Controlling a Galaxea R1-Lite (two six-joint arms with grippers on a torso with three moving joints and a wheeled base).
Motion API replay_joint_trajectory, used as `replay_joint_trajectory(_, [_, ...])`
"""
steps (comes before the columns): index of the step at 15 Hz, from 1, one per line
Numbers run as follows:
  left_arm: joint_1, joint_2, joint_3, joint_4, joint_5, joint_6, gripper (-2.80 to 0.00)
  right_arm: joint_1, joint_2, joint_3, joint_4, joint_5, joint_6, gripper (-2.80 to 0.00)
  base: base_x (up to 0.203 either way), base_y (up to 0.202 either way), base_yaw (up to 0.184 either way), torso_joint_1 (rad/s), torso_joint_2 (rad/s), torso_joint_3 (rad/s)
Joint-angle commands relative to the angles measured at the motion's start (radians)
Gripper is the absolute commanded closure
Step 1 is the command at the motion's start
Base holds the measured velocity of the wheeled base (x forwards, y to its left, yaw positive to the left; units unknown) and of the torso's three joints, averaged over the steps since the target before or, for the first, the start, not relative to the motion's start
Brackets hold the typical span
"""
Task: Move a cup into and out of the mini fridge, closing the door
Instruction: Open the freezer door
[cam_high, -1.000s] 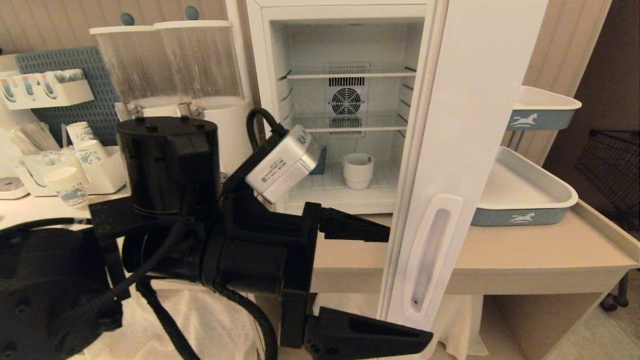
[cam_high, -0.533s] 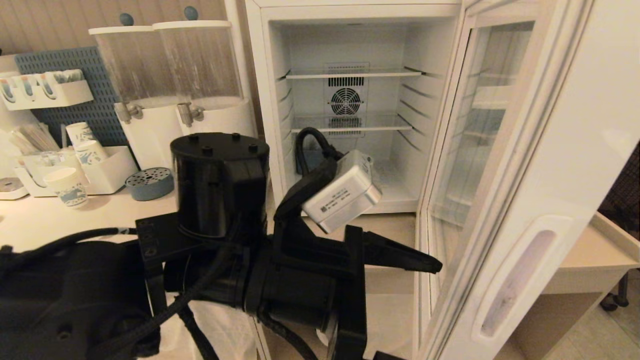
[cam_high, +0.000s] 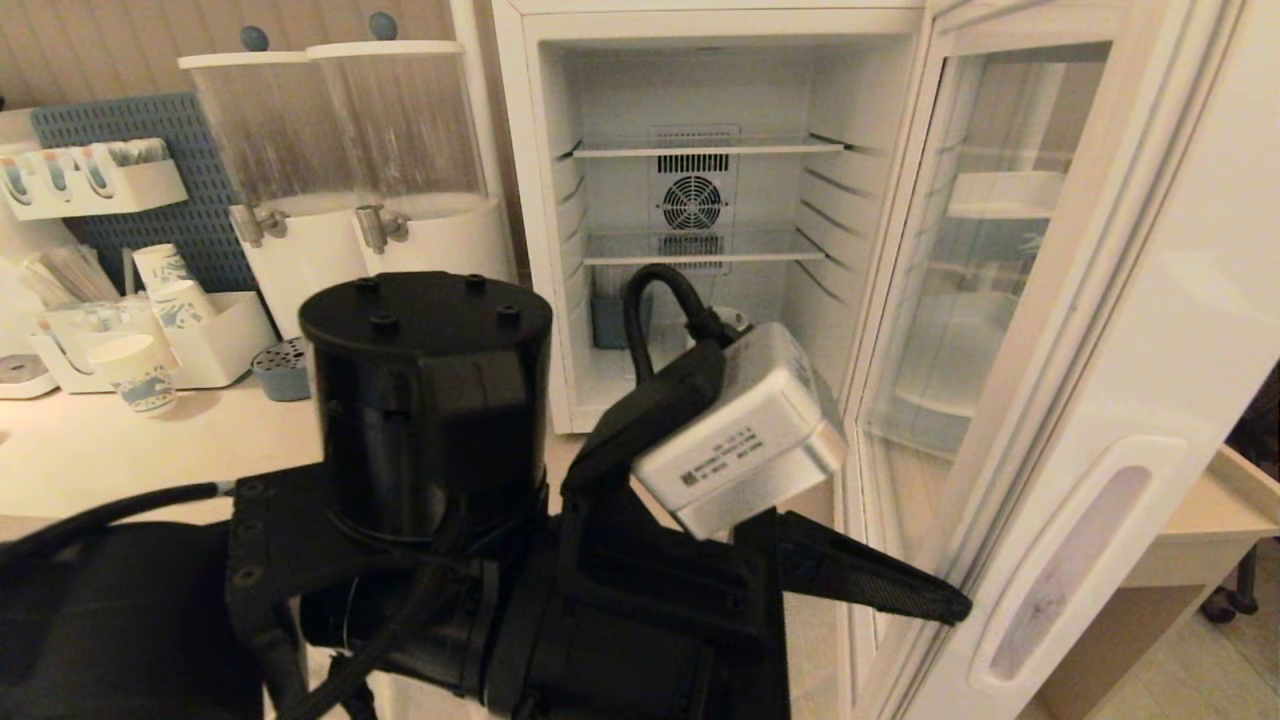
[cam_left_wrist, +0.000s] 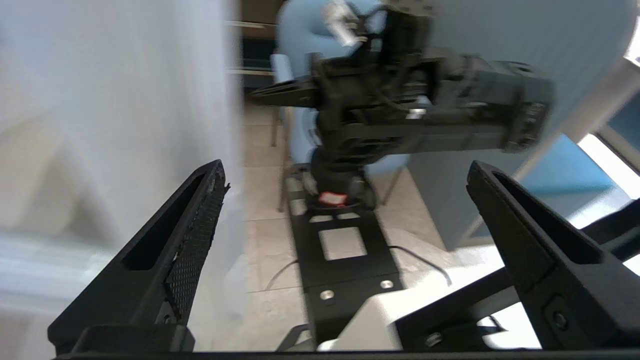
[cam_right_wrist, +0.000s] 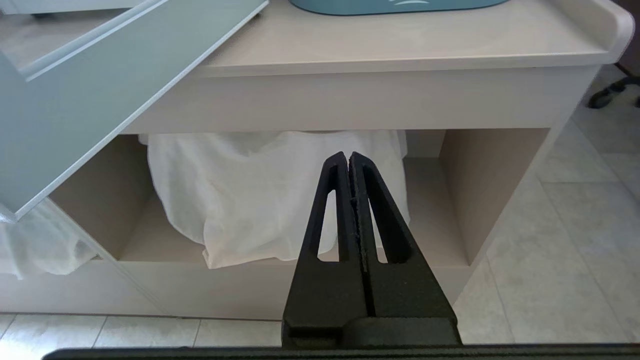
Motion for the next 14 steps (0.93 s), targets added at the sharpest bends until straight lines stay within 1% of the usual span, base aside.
replay_joint_trajectory(1, [-0.039, 0.015, -0.005, -0.005, 0.001, -0.002, -2.8, 0.001, 0.0, 0.0, 0.001, 0.001, 0.0, 0.0, 0.0, 0.0, 0.0, 0.0, 0.0, 0.0])
replay_joint_trajectory(3, [-0.08, 0.025, -0.008, -0.013, 0.053, -0.005, -2.8, 0.001, 0.0, 0.0, 0.001, 0.001, 0.0, 0.0, 0.0, 0.0, 0.0, 0.0, 0.0, 0.0])
replay_joint_trajectory(4, [-0.084, 0.026, -0.009, -0.015, 0.058, -0.006, -2.8, 0.001, 0.0, 0.0, 0.001, -0.001, 0.0, 0.0, 0.0, 0.0, 0.0, 0.0, 0.0, 0.0])
replay_joint_trajectory(5, [-0.108, 0.017, -0.001, -0.023, 0.062, 0.0, -2.8, 0.001, 0.0, -0.001, 0.003, -0.001, 0.0, 0.0, 0.0, 0.0, 0.0, 0.0, 0.0, 0.0])
replay_joint_trajectory(7, [-0.11, 0.013, 0.003, -0.028, 0.062, 0.004, -2.8, 0.001, 0.0, -0.001, 0.003, -0.001, 0.0, 0.0, 0.0, 0.0, 0.0, 0.0, 0.0, 0.0])
replay_joint_trajectory(9, [-0.105, -0.031, 0.045, -0.036, 0.064, 0.006, -2.8, 0.001, 0.0, 0.0, 0.003, -0.001, 0.0, 0.0, 0.0, 0.0, 0.0, 0.0, 0.0, 0.0])
replay_joint_trajectory(14, [-0.015, -0.218, 0.188, -0.037, 0.064, 0.003, -2.8, 0.001, 0.0, 0.0, 0.003, -0.001, 0.0, 0.0, 0.0, 0.0, 0.0, 0.0, 0.0, 0.0])
